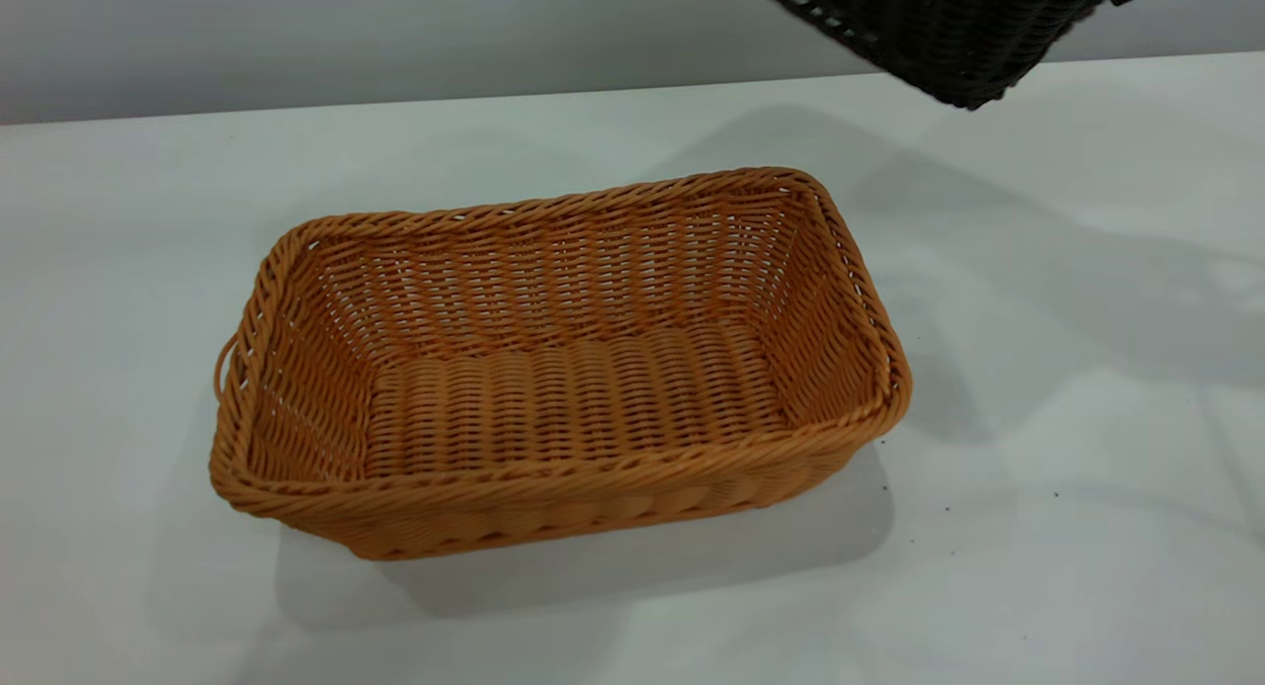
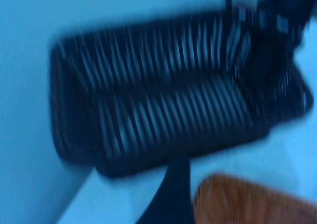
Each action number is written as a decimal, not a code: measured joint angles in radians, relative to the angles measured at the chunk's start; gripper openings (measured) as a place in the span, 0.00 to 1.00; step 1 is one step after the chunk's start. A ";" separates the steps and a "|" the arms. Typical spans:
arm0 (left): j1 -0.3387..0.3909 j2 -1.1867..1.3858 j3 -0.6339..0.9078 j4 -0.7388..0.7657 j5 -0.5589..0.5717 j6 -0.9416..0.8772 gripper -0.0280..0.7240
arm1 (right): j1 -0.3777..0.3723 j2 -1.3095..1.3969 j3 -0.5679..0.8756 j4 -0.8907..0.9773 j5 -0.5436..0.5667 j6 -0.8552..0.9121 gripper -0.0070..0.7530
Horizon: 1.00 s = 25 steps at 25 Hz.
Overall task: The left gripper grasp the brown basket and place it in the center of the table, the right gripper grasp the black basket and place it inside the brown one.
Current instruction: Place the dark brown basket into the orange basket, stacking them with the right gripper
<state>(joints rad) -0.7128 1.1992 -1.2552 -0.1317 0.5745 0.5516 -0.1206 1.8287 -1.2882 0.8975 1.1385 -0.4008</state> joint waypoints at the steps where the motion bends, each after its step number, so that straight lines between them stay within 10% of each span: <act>1: 0.000 -0.014 -0.015 -0.002 -0.002 -0.017 0.91 | 0.022 0.001 -0.015 -0.030 0.018 0.004 0.40; 25: 0.000 -0.040 -0.069 -0.075 -0.005 -0.077 0.91 | 0.394 0.127 -0.212 -0.347 0.081 0.037 0.39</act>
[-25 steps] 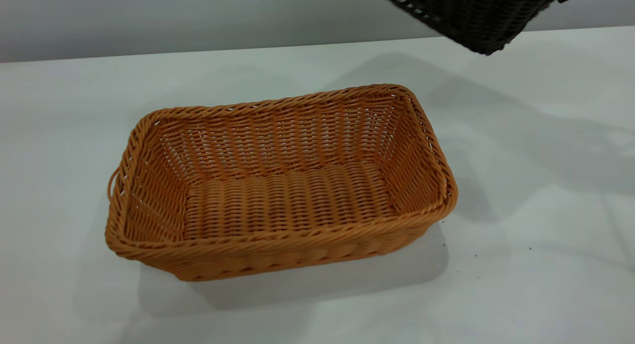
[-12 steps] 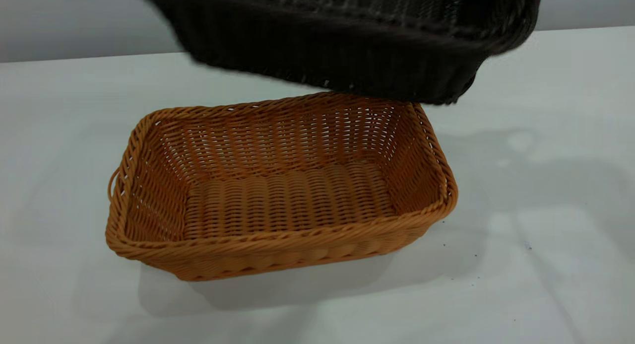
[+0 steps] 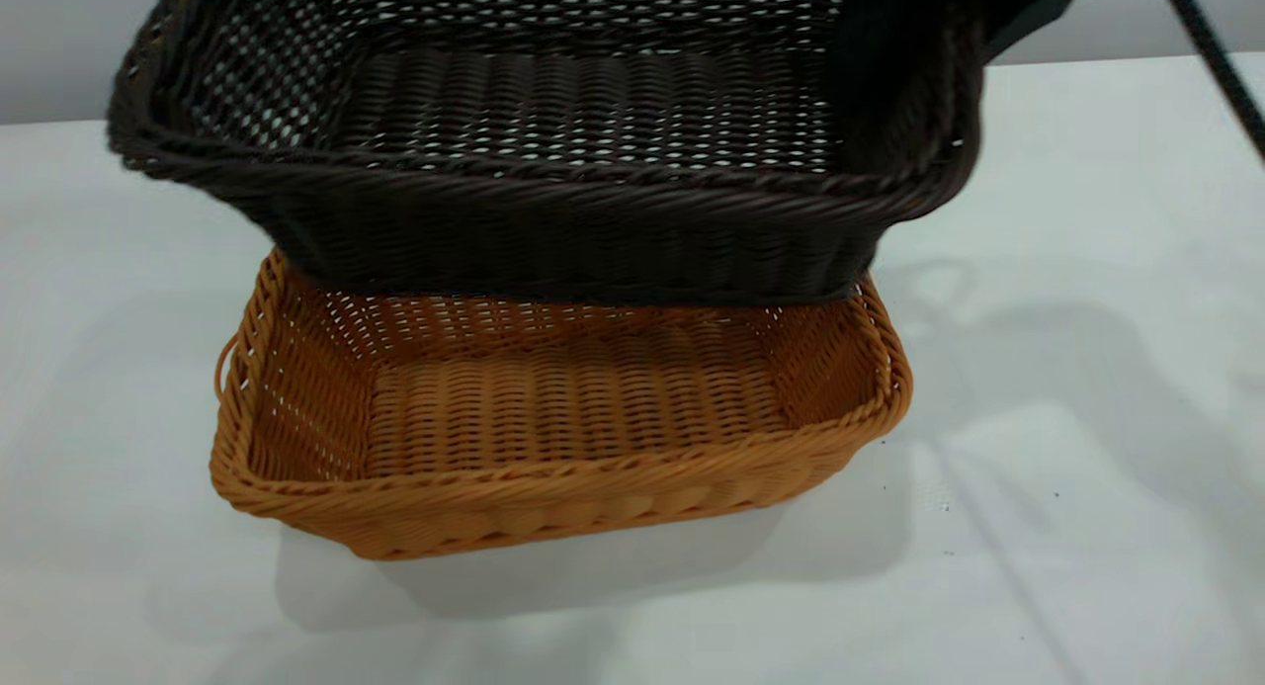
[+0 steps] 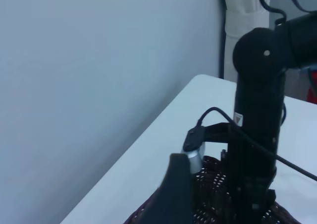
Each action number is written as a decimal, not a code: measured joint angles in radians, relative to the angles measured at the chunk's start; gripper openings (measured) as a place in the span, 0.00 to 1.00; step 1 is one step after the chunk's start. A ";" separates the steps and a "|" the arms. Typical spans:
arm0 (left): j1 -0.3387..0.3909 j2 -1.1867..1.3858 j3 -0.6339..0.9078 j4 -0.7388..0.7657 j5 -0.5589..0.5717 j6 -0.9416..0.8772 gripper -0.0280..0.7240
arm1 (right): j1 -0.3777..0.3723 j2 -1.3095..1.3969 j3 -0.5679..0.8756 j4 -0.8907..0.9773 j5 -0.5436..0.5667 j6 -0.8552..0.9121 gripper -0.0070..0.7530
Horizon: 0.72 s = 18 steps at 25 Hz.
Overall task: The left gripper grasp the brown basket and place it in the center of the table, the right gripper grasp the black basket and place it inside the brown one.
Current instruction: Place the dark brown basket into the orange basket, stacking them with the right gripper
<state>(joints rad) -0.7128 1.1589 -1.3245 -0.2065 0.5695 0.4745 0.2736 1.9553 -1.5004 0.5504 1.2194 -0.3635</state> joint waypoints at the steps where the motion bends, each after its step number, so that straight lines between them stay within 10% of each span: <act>1: 0.000 0.000 0.000 0.000 0.000 0.000 0.91 | 0.011 0.007 -0.007 -0.007 0.001 0.000 0.39; 18: 0.000 0.002 0.001 0.000 0.003 0.000 0.91 | 0.052 0.063 -0.052 -0.037 0.002 -0.057 0.39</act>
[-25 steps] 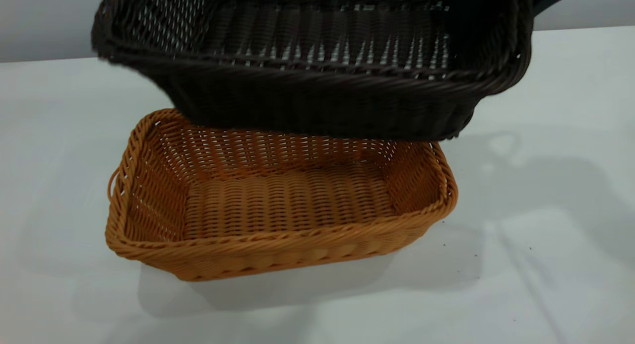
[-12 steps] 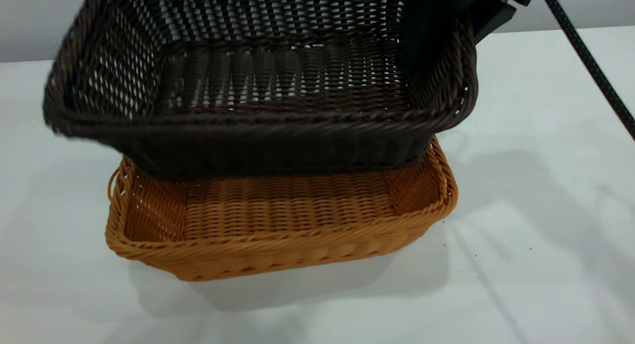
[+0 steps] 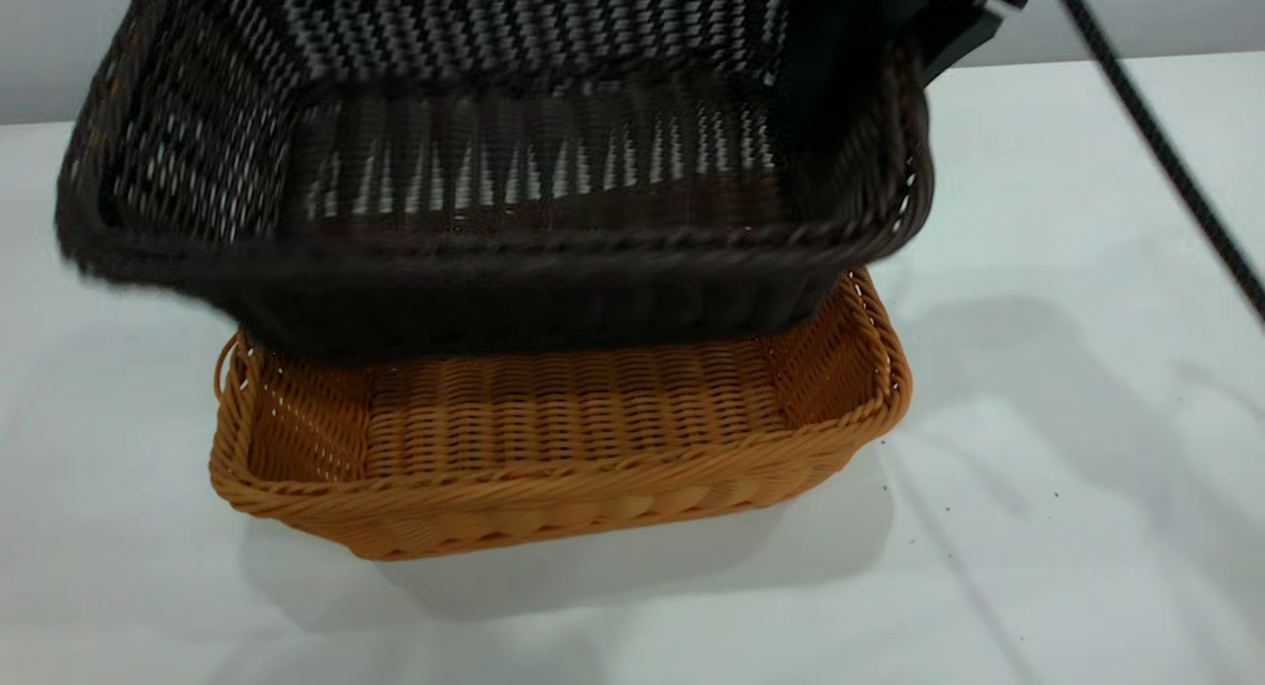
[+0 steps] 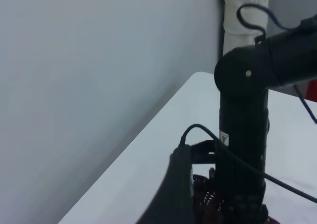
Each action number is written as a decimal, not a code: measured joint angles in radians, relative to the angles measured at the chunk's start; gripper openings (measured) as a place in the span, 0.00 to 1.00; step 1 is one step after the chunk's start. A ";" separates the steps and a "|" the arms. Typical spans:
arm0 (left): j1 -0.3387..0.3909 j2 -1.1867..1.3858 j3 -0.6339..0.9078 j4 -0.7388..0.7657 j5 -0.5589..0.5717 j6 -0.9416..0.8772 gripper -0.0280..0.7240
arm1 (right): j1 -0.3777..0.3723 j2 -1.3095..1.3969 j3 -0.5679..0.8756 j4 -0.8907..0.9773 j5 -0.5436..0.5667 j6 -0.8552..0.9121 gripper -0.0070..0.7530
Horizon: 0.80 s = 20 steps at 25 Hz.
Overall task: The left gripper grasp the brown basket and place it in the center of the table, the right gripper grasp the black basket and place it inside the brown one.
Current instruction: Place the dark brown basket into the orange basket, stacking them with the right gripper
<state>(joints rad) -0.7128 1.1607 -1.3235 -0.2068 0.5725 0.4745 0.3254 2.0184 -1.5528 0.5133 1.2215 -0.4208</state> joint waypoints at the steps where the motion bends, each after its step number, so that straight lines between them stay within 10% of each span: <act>1: 0.000 0.000 0.000 0.001 0.000 0.000 0.91 | 0.004 0.003 0.000 -0.005 0.000 -0.001 0.39; 20: 0.000 0.000 0.000 0.005 0.021 0.011 0.91 | 0.014 0.067 0.000 -0.037 -0.001 -0.018 0.39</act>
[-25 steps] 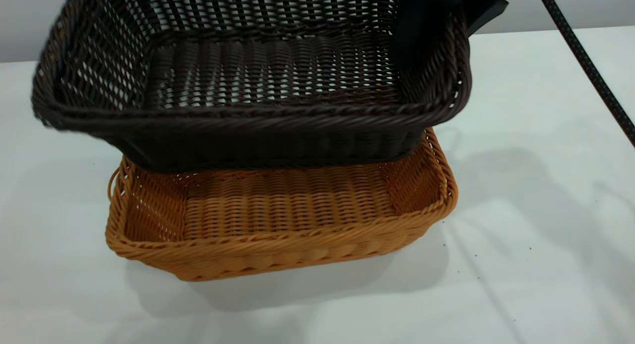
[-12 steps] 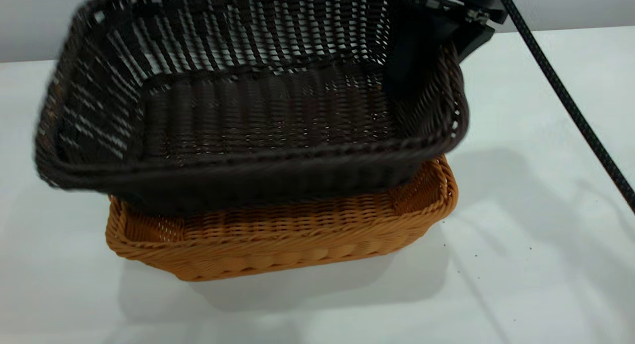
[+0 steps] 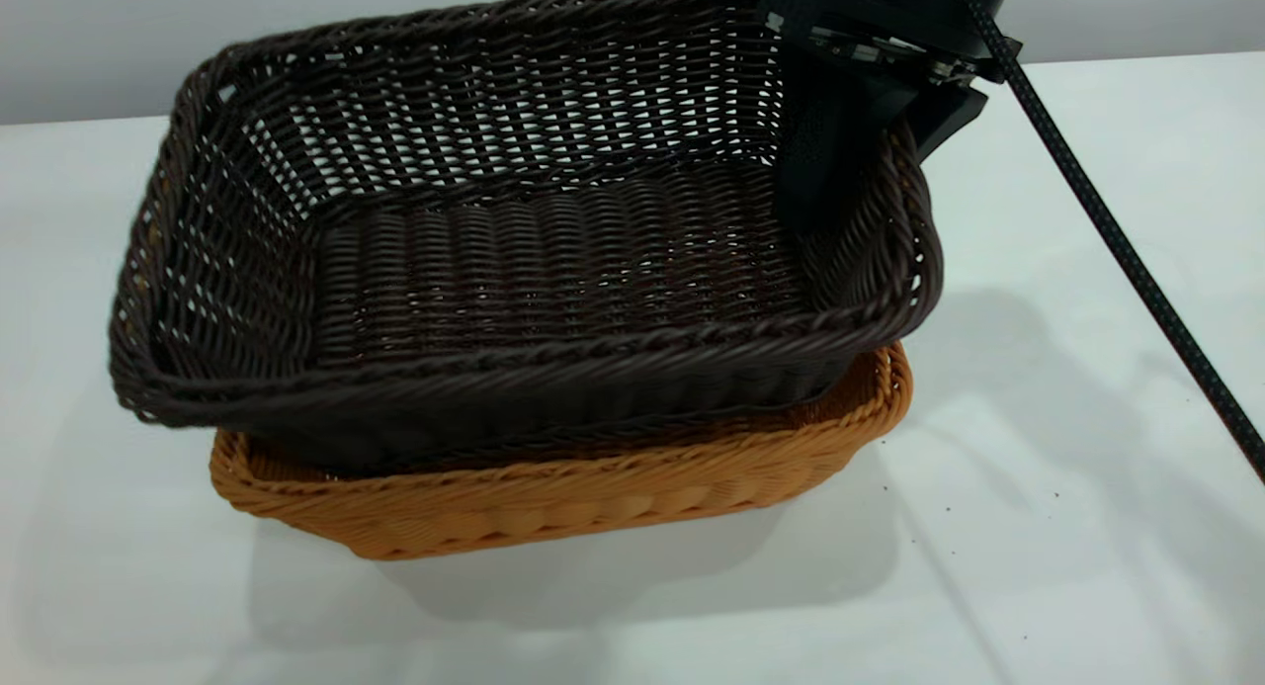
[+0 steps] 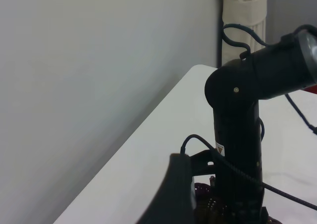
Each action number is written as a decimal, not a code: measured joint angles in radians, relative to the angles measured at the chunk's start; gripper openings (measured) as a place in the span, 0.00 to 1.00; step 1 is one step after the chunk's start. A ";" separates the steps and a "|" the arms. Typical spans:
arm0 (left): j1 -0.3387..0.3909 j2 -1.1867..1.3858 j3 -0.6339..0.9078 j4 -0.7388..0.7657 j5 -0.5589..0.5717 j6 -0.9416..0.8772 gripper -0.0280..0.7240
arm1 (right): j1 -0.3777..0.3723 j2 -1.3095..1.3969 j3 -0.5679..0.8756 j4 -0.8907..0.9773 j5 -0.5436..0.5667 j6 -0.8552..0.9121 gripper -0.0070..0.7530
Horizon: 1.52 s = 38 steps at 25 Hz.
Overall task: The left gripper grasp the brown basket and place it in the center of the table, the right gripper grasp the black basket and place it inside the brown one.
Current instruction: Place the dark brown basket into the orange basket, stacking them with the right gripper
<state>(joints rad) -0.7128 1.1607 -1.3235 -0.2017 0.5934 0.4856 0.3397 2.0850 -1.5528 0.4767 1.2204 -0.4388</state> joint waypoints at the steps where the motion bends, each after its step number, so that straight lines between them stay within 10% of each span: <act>1: 0.000 0.000 0.000 0.000 0.000 0.004 0.91 | 0.000 0.000 0.000 0.000 0.000 0.000 0.39; 38: 0.000 0.000 0.000 -0.001 0.000 0.013 0.91 | 0.000 0.037 -0.001 0.031 0.000 0.030 0.39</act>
<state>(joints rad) -0.7128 1.1607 -1.3235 -0.2024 0.5934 0.4986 0.3397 2.1216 -1.5537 0.5076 1.2203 -0.4090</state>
